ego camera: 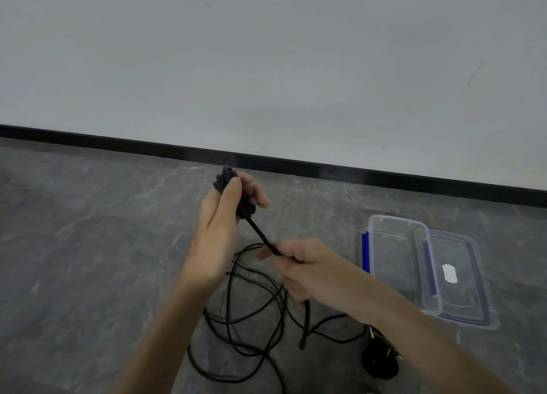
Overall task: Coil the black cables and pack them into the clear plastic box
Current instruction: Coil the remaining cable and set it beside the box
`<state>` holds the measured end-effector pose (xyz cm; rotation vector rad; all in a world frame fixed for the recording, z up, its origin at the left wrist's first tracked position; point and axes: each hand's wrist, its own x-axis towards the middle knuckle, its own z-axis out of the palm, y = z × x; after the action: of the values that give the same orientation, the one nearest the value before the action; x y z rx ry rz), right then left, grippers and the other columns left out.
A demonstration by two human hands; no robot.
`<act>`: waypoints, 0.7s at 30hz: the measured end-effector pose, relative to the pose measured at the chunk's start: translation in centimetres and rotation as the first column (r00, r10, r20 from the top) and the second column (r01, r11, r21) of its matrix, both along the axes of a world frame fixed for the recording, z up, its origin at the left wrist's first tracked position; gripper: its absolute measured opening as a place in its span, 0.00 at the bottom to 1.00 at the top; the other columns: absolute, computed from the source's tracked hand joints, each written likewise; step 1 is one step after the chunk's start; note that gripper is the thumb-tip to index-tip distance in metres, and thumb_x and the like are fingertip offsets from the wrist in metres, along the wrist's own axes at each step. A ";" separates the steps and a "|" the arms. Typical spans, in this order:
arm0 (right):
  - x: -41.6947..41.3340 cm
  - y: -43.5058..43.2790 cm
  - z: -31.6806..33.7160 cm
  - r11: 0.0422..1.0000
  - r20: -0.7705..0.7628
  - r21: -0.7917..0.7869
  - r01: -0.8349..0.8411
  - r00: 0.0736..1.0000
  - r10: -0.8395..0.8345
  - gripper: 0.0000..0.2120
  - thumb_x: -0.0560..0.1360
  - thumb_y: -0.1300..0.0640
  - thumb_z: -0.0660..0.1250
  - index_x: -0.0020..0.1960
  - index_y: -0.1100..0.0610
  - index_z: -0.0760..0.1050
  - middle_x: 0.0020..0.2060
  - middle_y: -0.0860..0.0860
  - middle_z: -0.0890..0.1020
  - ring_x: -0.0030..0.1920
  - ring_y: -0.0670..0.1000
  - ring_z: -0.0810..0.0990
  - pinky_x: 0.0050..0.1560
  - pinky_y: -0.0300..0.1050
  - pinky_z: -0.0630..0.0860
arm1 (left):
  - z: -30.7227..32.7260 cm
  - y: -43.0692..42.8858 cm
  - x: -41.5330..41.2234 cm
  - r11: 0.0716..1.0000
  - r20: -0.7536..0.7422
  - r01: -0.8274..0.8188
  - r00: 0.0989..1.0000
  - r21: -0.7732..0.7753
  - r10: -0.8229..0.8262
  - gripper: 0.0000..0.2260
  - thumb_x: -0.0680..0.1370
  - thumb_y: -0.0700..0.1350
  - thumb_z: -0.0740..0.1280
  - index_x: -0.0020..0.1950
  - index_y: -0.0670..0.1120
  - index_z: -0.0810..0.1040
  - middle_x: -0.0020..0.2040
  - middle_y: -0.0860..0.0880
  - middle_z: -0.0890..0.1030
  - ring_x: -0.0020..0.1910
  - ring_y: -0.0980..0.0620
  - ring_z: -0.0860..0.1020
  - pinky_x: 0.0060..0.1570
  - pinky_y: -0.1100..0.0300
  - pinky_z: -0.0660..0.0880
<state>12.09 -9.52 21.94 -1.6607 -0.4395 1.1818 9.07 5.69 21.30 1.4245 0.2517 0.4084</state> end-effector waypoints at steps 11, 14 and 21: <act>0.5 -1.0 0.8 0.993 -0.100 0.108 0.045 0.994 -0.034 0.09 0.81 0.61 0.59 0.57 0.59 0.76 0.28 0.48 0.75 0.32 0.48 0.78 0.40 0.43 0.78 | -0.9 0.5 -0.3 0.889 -0.069 0.074 0.996 0.451 -0.048 0.11 0.81 0.49 0.52 0.53 0.50 0.73 0.45 0.58 0.80 0.49 0.57 0.79 0.53 0.65 0.72; 0.3 -1.0 1.0 0.977 -0.264 0.187 0.099 0.963 -0.047 0.10 0.80 0.63 0.59 0.59 0.63 0.74 0.32 0.51 0.77 0.35 0.50 0.78 0.45 0.48 0.78 | -1.1 0.8 -0.3 0.816 -0.047 0.015 0.999 0.577 0.014 0.11 0.82 0.47 0.52 0.54 0.47 0.72 0.45 0.56 0.78 0.49 0.60 0.78 0.51 0.69 0.71; 0.3 -0.5 0.0 0.986 0.292 0.100 0.133 0.944 -0.157 0.11 0.82 0.59 0.58 0.48 0.55 0.79 0.26 0.48 0.71 0.24 0.43 0.67 0.25 0.39 0.64 | -1.2 0.2 -0.3 0.704 -0.290 0.189 0.957 0.684 0.024 0.06 0.83 0.46 0.55 0.53 0.48 0.71 0.44 0.52 0.77 0.42 0.60 0.77 0.40 0.72 0.72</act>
<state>12.36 -10.07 21.90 -1.7767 -0.5352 0.7966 8.73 5.88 20.05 2.2654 0.2676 0.2248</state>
